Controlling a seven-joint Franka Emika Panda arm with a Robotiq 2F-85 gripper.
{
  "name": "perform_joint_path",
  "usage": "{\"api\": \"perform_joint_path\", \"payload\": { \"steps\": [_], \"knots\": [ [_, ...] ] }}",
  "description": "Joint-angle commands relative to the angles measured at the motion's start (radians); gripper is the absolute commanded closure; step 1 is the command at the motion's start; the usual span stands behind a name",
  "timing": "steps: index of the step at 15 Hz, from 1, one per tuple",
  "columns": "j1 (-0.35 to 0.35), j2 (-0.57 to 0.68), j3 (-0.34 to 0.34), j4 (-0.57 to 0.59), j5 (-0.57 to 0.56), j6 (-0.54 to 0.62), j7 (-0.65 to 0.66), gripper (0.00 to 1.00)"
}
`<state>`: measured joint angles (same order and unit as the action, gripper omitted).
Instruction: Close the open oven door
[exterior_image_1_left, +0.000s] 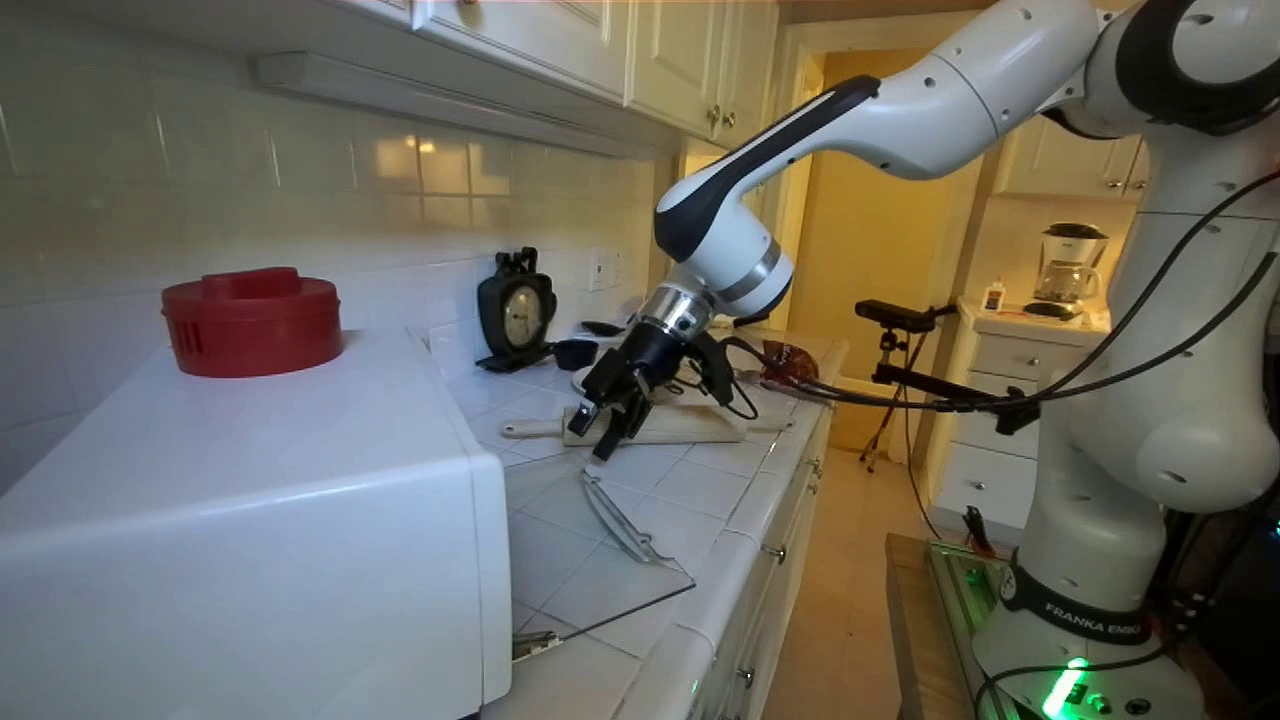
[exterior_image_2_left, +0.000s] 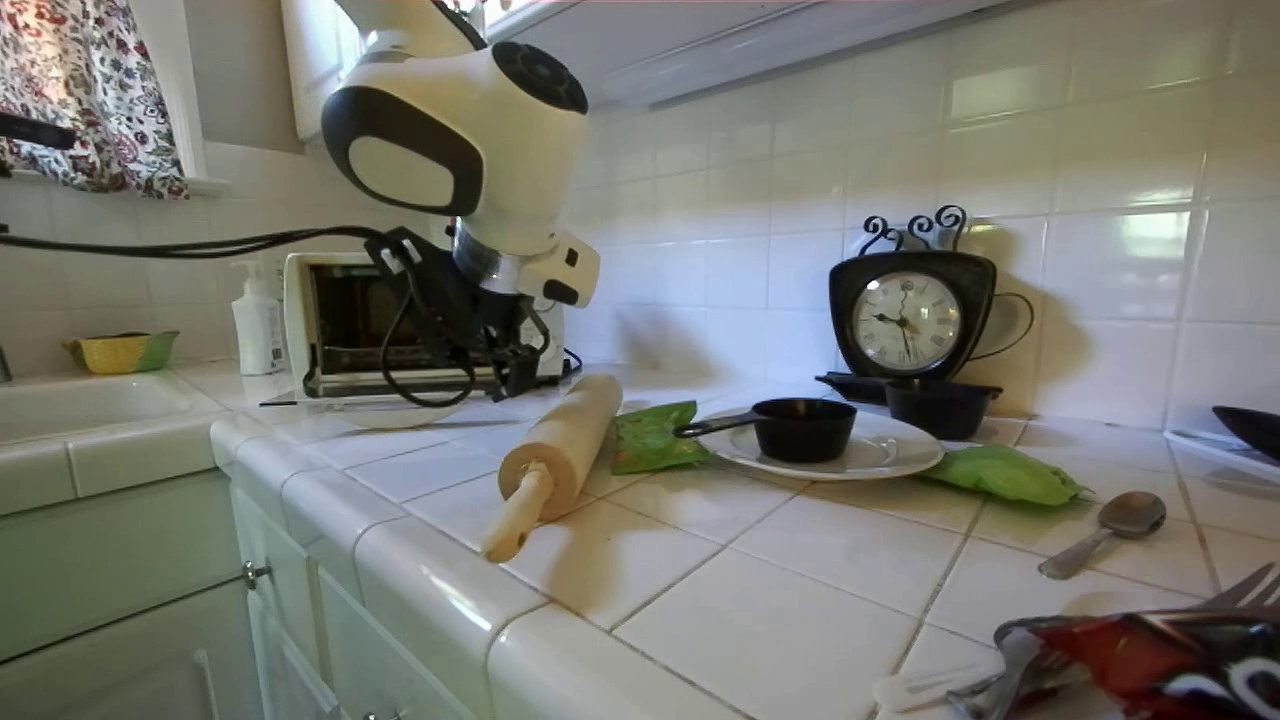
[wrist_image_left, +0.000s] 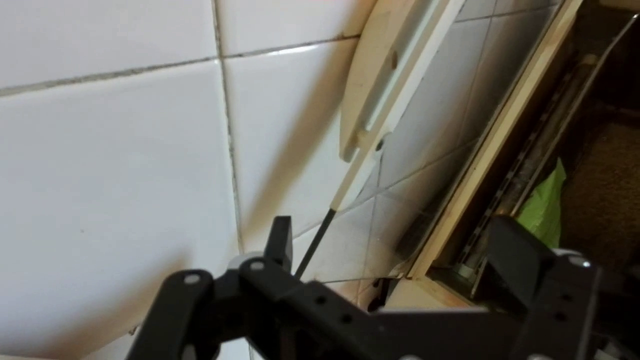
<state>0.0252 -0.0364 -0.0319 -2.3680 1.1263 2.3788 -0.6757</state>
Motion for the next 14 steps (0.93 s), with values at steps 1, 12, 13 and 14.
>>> {"api": "perform_joint_path", "payload": {
  "steps": [1, 12, 13, 14],
  "knots": [
    [-0.006, 0.051, 0.015, 0.056, -0.005, -0.027, 0.004, 0.0],
    [-0.016, 0.128, 0.022, 0.132, -0.018, -0.003, 0.011, 0.0],
    [-0.017, 0.134, 0.022, 0.144, -0.021, -0.001, 0.016, 0.0],
    [-0.017, 0.14, 0.022, 0.154, -0.022, -0.002, 0.016, 0.0]
  ]
}}
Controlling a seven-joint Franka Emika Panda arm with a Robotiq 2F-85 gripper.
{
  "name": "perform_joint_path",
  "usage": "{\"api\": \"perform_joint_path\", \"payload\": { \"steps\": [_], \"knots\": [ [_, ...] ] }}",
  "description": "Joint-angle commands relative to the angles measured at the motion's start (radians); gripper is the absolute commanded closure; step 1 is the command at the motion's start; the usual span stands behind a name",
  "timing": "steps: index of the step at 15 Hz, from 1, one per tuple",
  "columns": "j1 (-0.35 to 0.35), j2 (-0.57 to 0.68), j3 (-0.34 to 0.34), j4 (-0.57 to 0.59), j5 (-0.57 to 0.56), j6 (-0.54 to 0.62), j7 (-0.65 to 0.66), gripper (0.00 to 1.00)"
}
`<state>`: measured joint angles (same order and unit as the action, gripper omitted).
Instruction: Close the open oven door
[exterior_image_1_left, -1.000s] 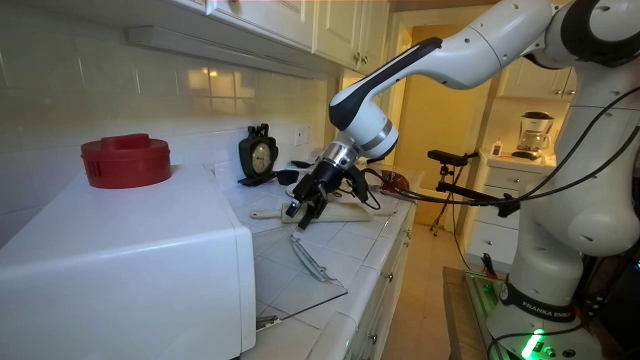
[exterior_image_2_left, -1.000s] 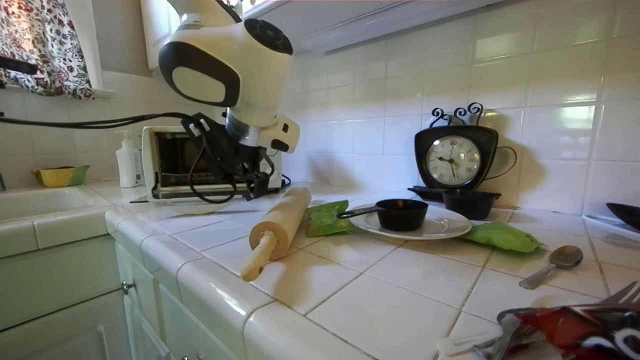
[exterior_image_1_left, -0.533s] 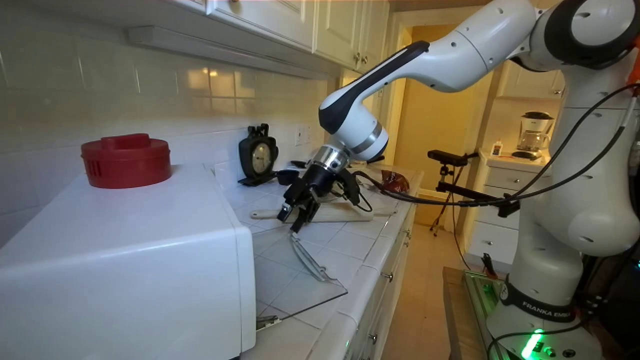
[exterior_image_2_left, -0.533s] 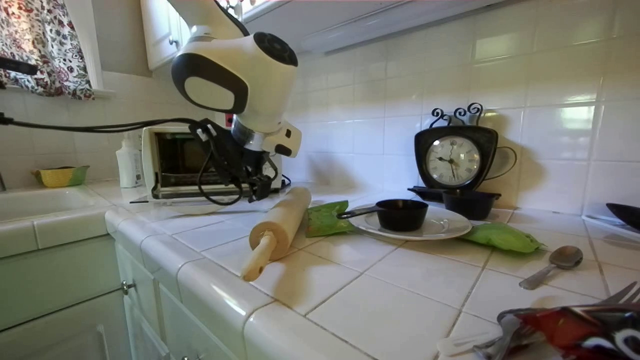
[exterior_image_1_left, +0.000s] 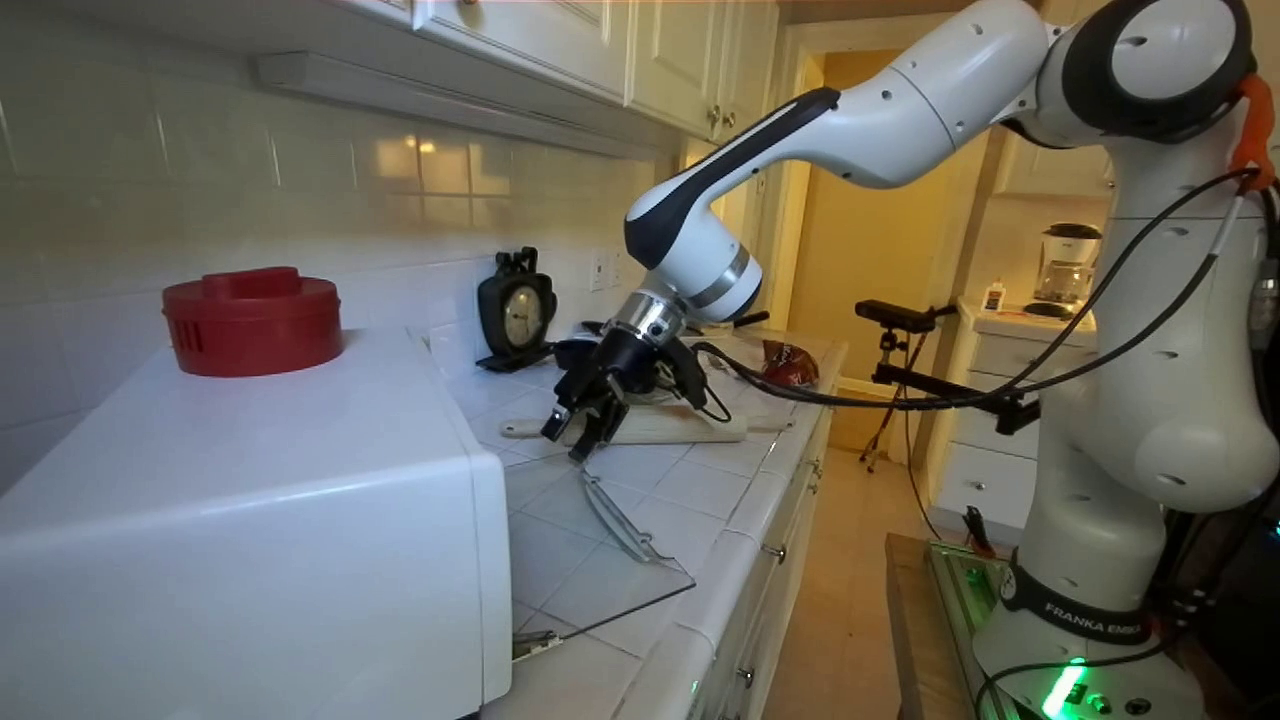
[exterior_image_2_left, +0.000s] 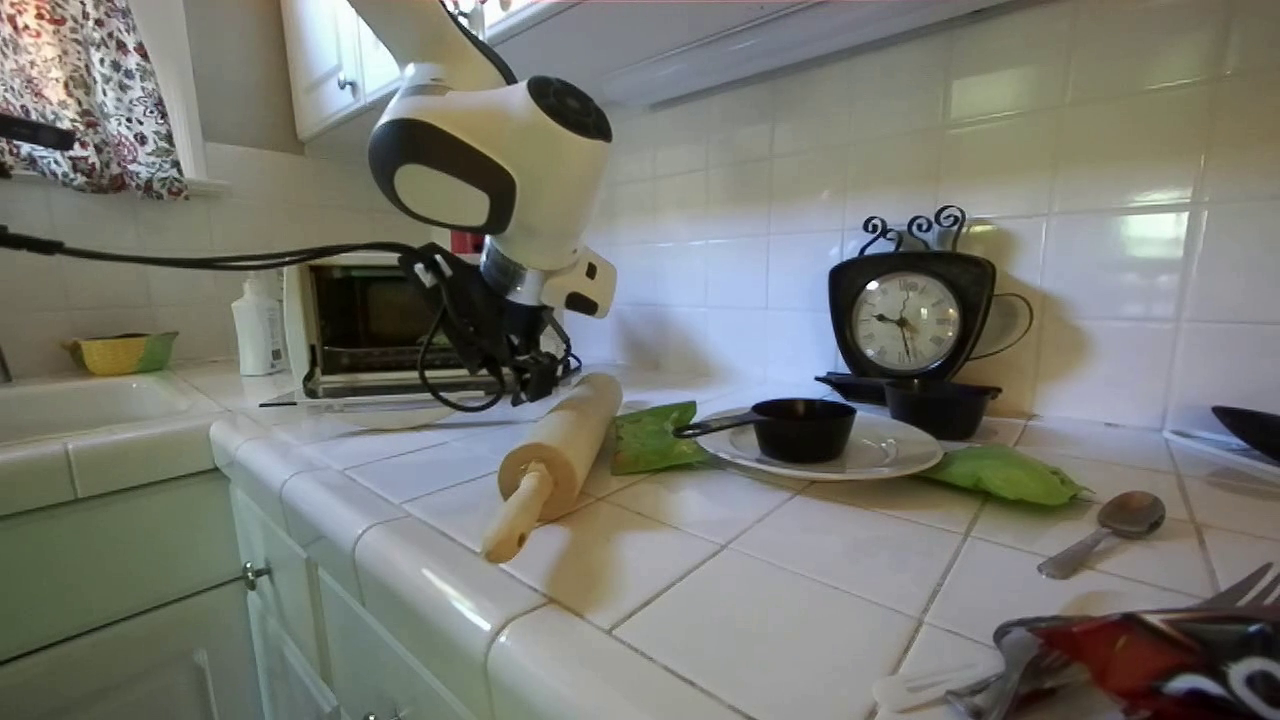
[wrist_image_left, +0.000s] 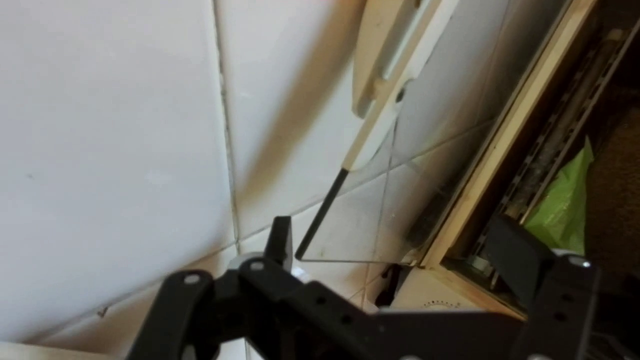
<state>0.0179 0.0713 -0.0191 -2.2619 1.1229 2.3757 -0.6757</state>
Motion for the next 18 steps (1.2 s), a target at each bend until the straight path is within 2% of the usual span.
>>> {"api": "perform_joint_path", "payload": {
  "steps": [1, 8, 12, 18],
  "knots": [
    [-0.01, 0.039, 0.009, 0.059, -0.019, -0.001, 0.018, 0.0],
    [-0.008, 0.092, 0.025, 0.127, -0.015, -0.035, 0.021, 0.0],
    [-0.003, 0.096, 0.037, 0.137, -0.03, -0.072, 0.066, 0.0],
    [-0.002, 0.028, 0.042, 0.109, -0.016, -0.093, 0.058, 0.0]
  ]
}}
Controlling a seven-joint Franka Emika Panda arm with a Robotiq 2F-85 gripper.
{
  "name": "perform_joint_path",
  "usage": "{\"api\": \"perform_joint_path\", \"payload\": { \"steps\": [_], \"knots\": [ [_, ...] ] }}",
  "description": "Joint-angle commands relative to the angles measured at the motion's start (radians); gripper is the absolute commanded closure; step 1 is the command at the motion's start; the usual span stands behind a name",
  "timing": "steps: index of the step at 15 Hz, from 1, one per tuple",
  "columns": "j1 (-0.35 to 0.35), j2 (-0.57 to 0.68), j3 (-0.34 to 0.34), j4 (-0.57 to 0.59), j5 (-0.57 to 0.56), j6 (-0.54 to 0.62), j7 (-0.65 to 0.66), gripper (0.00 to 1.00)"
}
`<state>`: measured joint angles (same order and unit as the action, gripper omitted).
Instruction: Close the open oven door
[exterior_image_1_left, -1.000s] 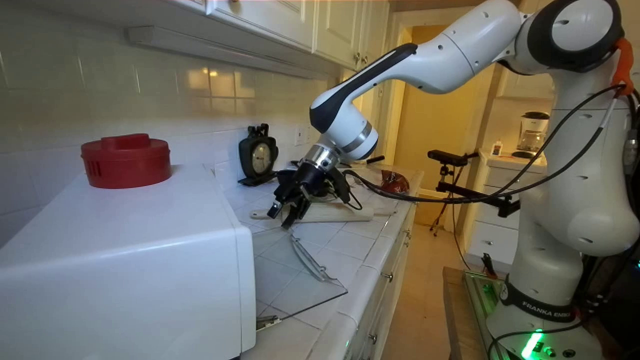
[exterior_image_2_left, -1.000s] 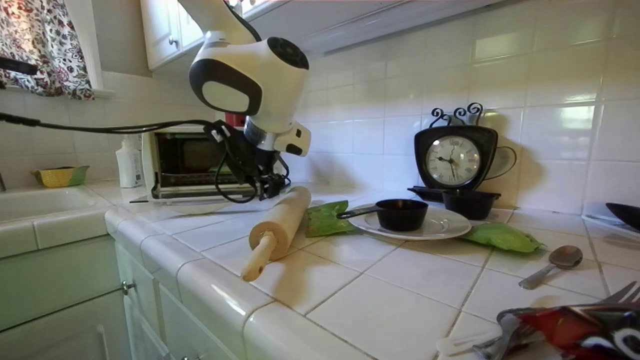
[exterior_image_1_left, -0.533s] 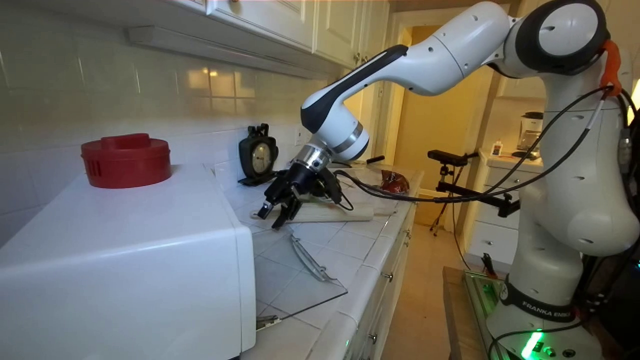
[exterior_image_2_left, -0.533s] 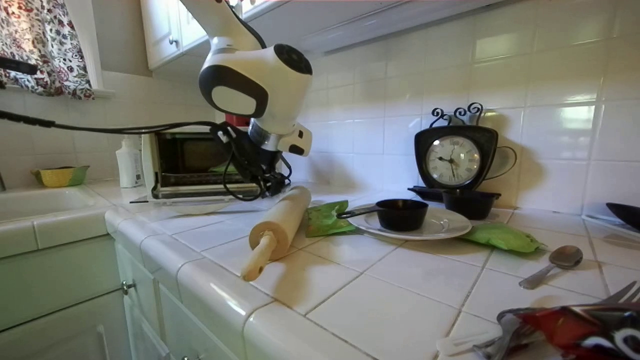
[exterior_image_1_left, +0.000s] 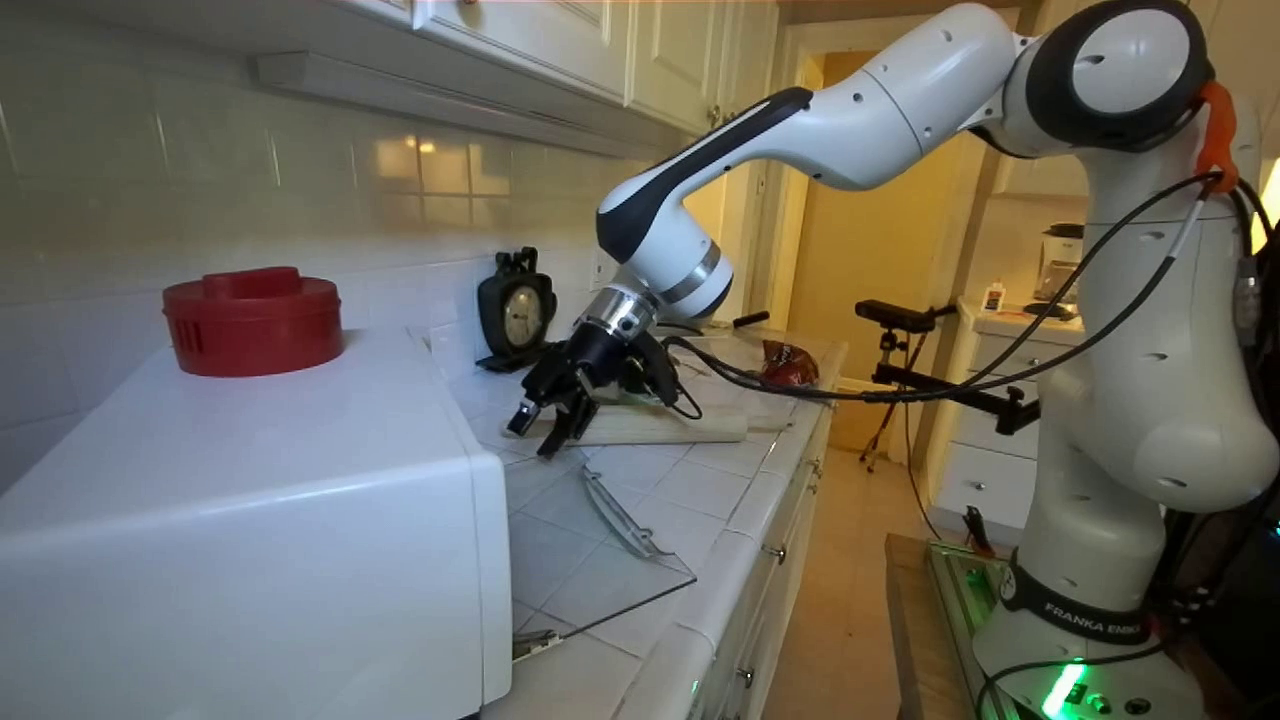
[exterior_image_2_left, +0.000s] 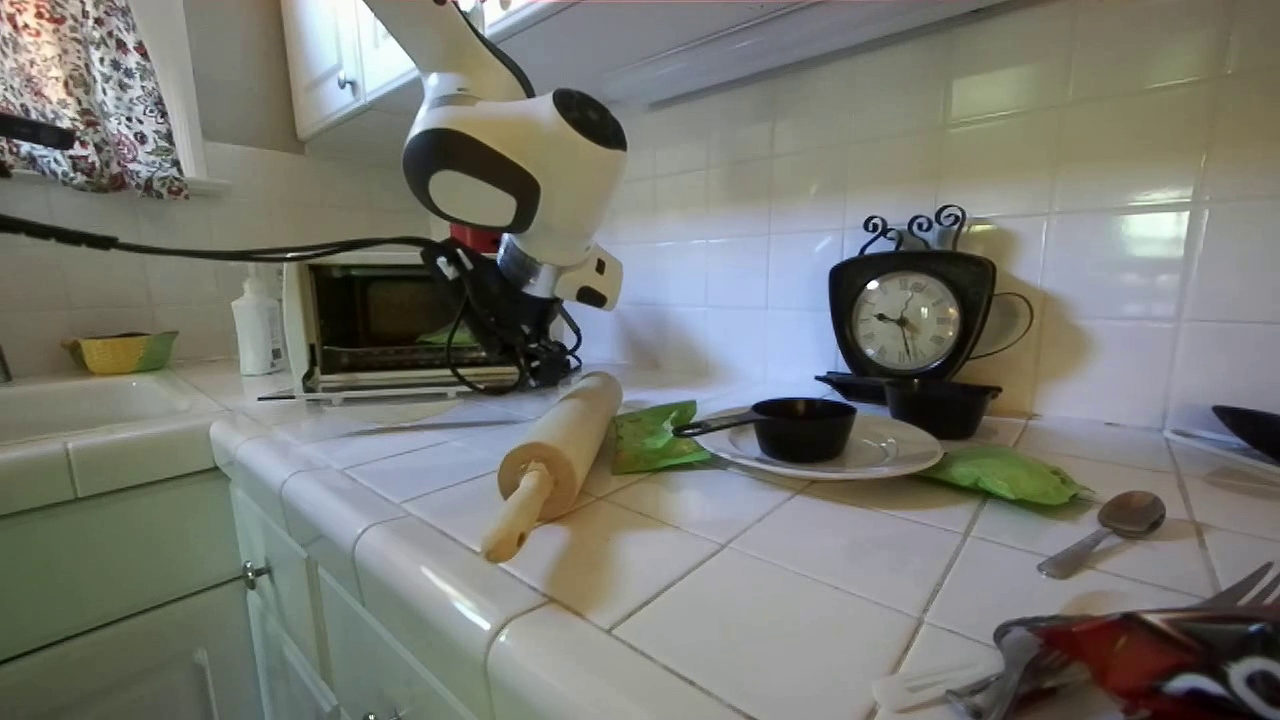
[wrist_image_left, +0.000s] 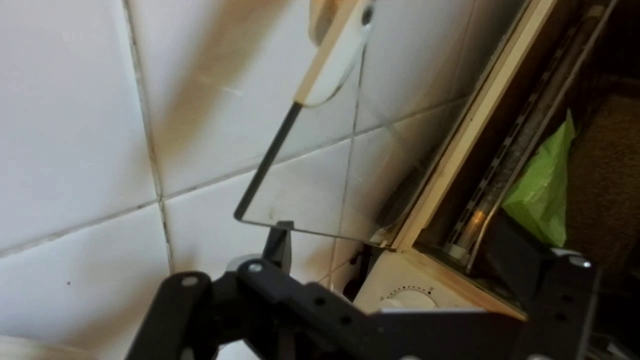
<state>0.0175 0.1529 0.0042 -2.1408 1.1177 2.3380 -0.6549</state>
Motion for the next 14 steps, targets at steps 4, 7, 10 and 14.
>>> {"api": "perform_joint_path", "payload": {
  "steps": [4, 7, 10, 14],
  "knots": [
    [-0.001, -0.132, 0.016, -0.026, 0.0, -0.078, 0.022, 0.0],
    [0.002, -0.179, 0.017, -0.019, 0.002, -0.115, 0.018, 0.0],
    [0.011, -0.215, 0.021, -0.004, -0.001, -0.159, 0.018, 0.0],
    [0.024, -0.229, 0.032, 0.039, -0.02, -0.154, 0.02, 0.0]
  ]
}}
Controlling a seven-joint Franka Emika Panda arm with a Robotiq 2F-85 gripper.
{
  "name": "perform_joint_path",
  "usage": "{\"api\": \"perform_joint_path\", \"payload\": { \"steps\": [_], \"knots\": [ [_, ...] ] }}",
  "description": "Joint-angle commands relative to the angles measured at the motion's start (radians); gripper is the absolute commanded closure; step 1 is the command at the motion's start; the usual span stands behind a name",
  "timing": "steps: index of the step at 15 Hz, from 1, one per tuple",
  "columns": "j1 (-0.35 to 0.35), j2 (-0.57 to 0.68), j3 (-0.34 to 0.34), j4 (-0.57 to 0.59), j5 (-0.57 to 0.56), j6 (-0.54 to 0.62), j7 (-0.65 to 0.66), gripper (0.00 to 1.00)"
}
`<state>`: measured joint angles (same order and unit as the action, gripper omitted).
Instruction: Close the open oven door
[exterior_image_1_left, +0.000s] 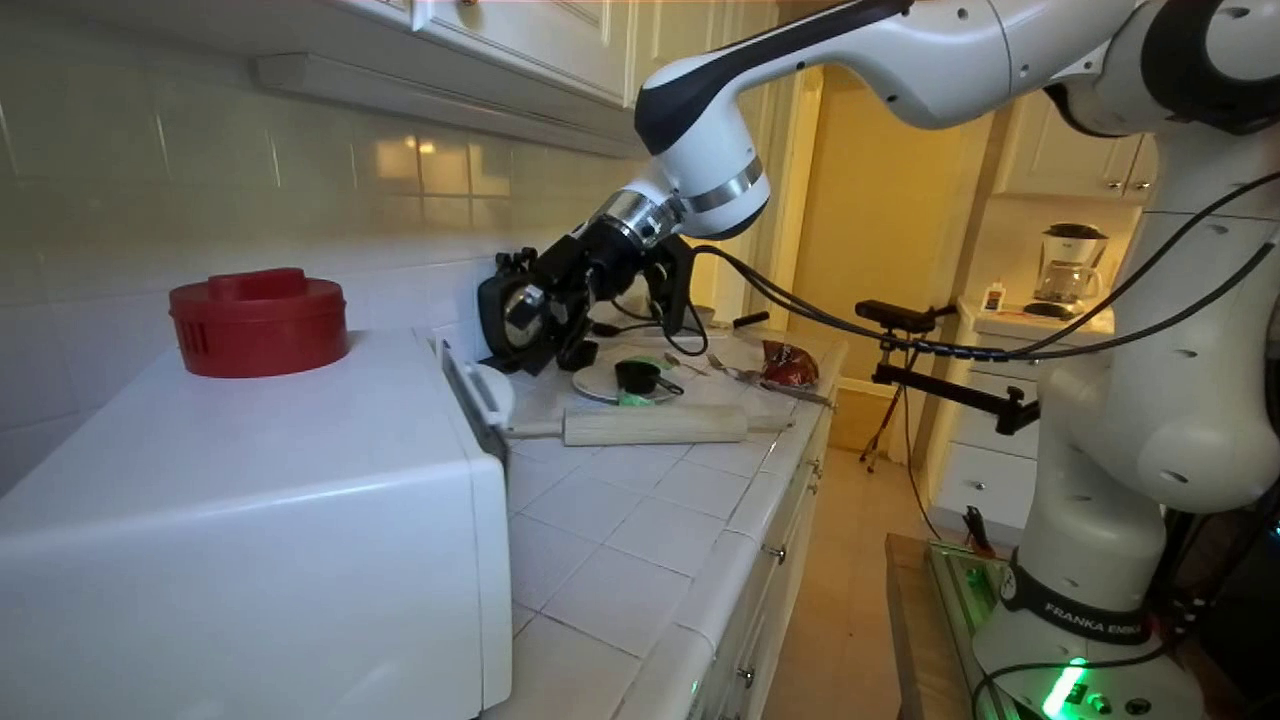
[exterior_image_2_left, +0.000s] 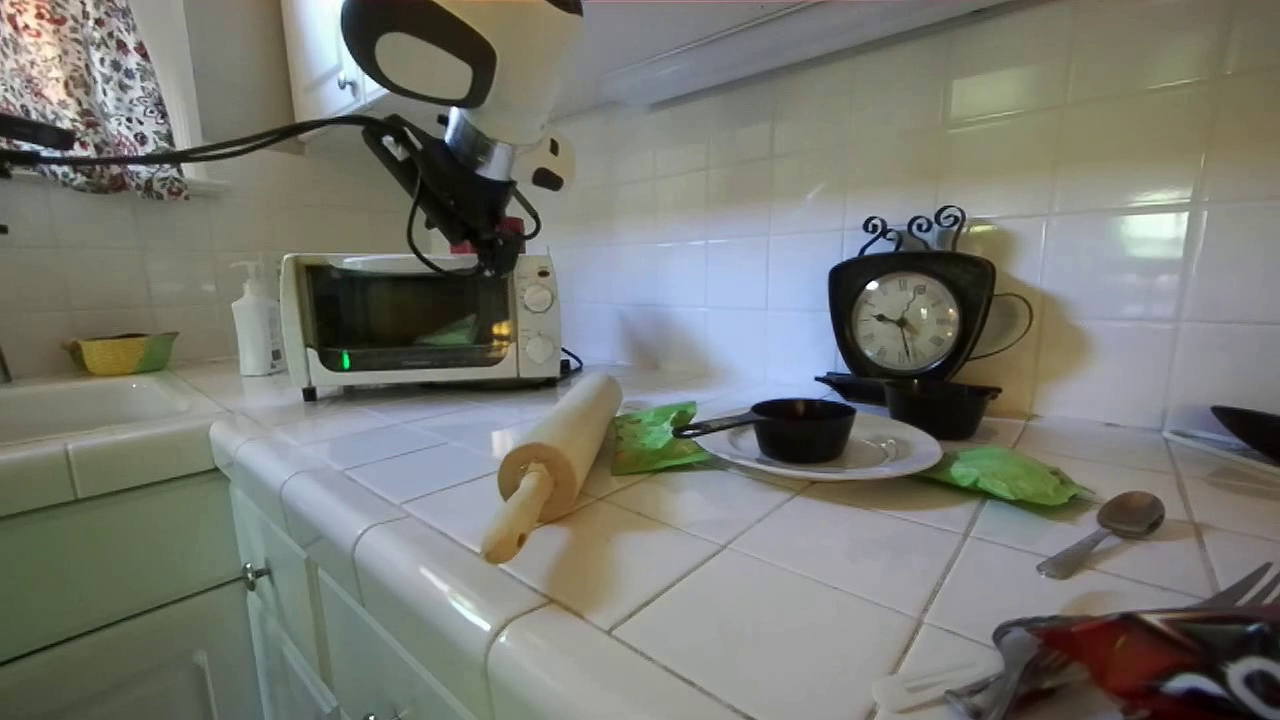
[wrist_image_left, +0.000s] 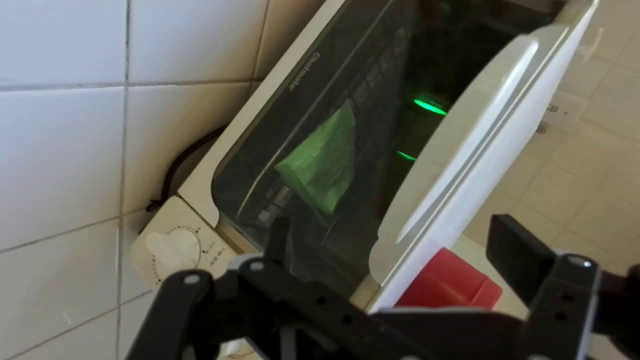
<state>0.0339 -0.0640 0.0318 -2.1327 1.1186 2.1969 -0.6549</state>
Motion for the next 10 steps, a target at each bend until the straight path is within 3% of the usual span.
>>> {"api": "perform_joint_path", "payload": {
  "steps": [1, 3, 5, 10],
  "knots": [
    [0.009, -0.005, 0.006, 0.05, -0.022, -0.01, 0.014, 0.0],
    [0.013, -0.001, 0.009, 0.068, -0.03, -0.015, 0.022, 0.0],
    [0.016, -0.024, 0.022, 0.033, -0.106, 0.059, 0.059, 0.0],
    [0.006, -0.177, 0.027, -0.173, -0.432, 0.209, 0.248, 0.0]
  ]
}}
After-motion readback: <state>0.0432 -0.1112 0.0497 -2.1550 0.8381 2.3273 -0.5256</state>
